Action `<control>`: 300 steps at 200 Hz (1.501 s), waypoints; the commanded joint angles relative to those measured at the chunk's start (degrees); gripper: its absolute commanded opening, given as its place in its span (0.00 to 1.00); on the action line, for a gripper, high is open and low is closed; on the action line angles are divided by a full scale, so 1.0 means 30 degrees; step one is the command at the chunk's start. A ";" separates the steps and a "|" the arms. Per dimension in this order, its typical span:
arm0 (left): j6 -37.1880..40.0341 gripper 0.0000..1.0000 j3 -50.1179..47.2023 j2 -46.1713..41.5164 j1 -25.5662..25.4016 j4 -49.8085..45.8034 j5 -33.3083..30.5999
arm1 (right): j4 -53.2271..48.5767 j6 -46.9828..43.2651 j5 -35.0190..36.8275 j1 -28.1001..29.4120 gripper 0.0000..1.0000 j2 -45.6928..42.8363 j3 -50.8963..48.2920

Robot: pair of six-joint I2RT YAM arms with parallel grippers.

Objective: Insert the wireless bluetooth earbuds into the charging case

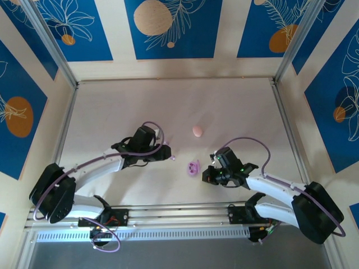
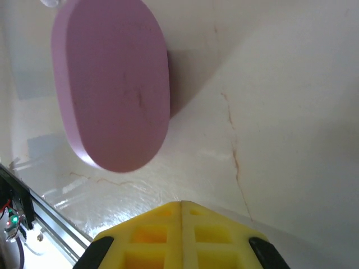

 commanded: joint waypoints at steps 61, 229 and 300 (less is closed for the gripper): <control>-0.0127 0.41 -0.0968 -0.0751 0.0398 0.0504 -0.0110 | 0.3790 0.2220 -0.0206 0.0498 0.00 0.2886 -0.0554; -0.0329 0.40 -0.1455 -0.1091 0.0449 0.0785 0.0009 | 0.3708 0.2328 0.0013 -0.1473 0.00 0.3854 0.0175; -0.0329 0.41 -0.1371 -0.1167 0.0440 0.0562 -0.0049 | 0.3168 0.1749 -0.0532 -0.2224 0.00 0.3752 0.0385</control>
